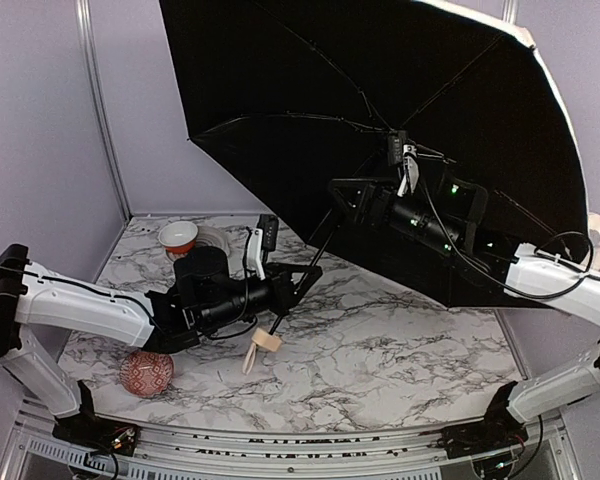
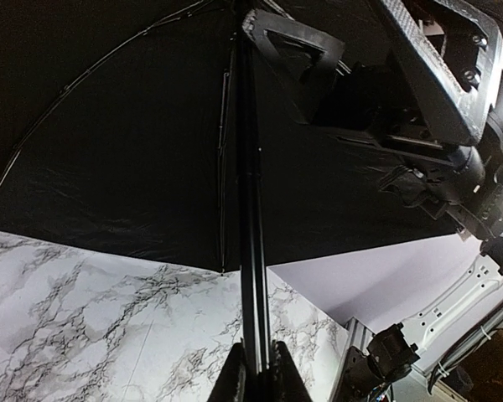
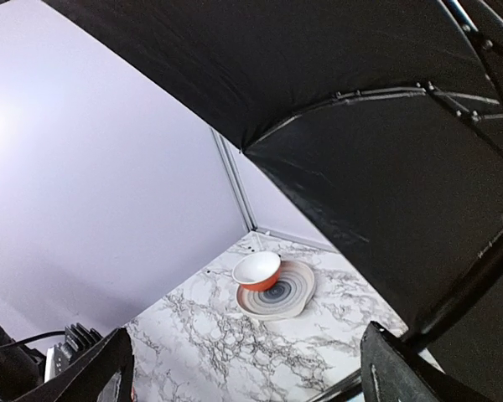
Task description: Put away the umbrella
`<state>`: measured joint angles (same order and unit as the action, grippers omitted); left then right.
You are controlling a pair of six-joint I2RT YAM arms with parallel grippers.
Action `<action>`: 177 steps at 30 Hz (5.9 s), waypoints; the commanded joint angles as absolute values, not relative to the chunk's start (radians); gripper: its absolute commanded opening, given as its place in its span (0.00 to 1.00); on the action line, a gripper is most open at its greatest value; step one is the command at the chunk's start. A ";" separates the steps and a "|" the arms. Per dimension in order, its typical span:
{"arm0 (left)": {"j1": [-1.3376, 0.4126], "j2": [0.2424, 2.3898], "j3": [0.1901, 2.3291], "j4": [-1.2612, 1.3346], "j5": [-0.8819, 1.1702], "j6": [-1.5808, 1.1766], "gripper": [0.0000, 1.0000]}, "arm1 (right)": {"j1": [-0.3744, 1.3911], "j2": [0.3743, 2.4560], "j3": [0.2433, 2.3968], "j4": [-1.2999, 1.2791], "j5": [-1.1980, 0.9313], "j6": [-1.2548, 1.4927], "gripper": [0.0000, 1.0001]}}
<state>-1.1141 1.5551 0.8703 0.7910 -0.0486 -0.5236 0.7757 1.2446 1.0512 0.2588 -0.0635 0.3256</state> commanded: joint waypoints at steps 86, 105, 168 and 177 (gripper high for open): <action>-1.376 1.706 0.913 0.955 -0.680 -0.397 0.00 | 0.592 1.522 1.154 0.775 -0.340 1.026 0.48; -1.376 1.717 0.902 0.977 -0.641 -0.376 0.00 | 0.592 1.589 1.222 0.750 -0.358 0.992 0.47; -1.350 1.742 0.980 0.845 -0.772 -0.368 0.00 | 0.635 1.448 1.194 0.400 -0.229 0.674 0.44; -1.350 1.786 1.085 0.679 -0.922 -0.314 0.00 | 0.746 1.443 1.276 0.116 0.082 0.508 0.61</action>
<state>-1.3540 1.7782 1.0405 0.7219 -0.8330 -0.3759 0.7383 1.4303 1.2205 0.2573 -0.0311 0.5724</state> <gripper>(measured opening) 0.057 0.584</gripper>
